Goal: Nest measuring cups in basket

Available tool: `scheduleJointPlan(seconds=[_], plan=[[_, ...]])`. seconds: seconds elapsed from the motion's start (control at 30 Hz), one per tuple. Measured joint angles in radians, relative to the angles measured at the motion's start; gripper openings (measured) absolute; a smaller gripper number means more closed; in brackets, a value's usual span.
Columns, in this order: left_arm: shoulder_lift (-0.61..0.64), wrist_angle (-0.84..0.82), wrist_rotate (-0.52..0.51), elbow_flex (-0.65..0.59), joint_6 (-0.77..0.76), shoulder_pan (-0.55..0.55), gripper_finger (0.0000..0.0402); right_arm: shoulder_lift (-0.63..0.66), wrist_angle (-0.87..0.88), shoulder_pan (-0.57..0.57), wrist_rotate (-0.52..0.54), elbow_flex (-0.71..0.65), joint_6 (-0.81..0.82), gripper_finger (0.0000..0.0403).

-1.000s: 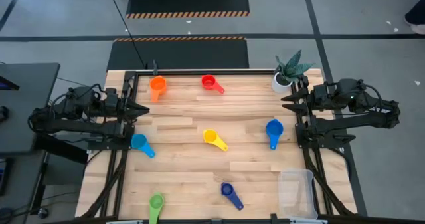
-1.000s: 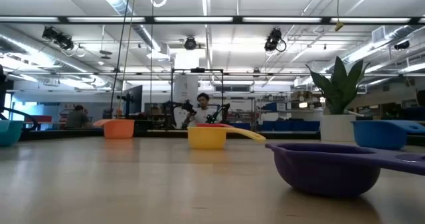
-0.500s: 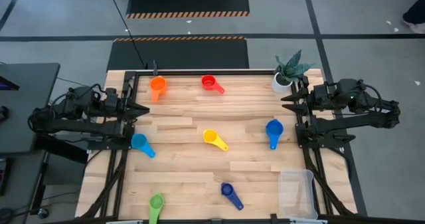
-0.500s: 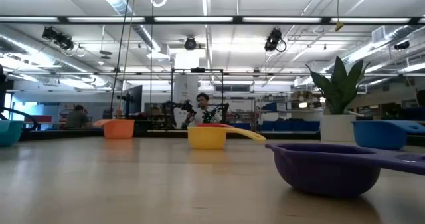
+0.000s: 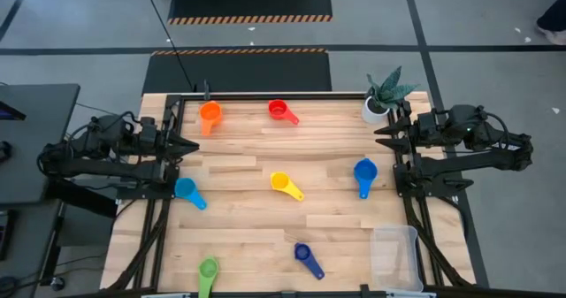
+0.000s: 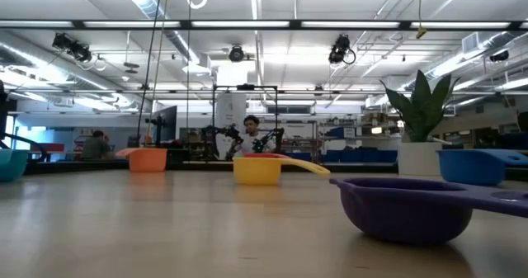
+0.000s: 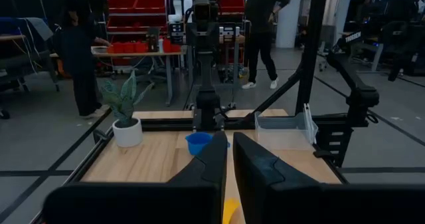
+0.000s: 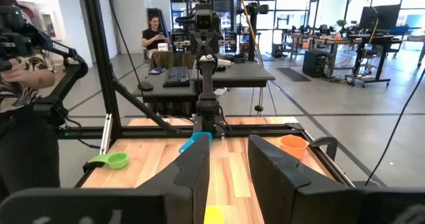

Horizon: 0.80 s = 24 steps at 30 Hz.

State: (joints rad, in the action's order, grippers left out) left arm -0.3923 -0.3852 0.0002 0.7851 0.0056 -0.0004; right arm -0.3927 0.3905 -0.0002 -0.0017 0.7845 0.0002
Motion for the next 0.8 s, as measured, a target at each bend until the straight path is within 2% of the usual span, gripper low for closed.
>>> scheduleJointPlan(seconds=[0.23, 0.37, 0.53, 0.67, 0.8], plan=[[-0.001, 0.071, 0.000, 0.013, 0.032, 0.000, 0.0034, 0.000, 0.000, 0.000, 0.000, 0.000, 0.000, 0.0110], [-0.041, -0.071, 0.000, 0.068, 0.109, 0.000, 0.0034, 0.000, 0.000, 0.000, 0.000, 0.000, 0.000, 0.0110], [-0.154, -0.254, -0.020, 0.132, 0.110, 0.000, 0.0034, 0.000, 0.000, 0.000, 0.000, 0.000, 0.000, 0.0110], [-0.259, -0.347, -0.069, 0.163, -0.008, 0.000, 0.0034, 0.000, 0.000, 0.000, 0.000, 0.000, 0.000, 0.0110], [-0.346, -0.410, -0.066, 0.195, -0.095, 0.000, 0.0034, 0.000, -0.002, 0.000, 0.000, 0.000, 0.000, 0.0110]])
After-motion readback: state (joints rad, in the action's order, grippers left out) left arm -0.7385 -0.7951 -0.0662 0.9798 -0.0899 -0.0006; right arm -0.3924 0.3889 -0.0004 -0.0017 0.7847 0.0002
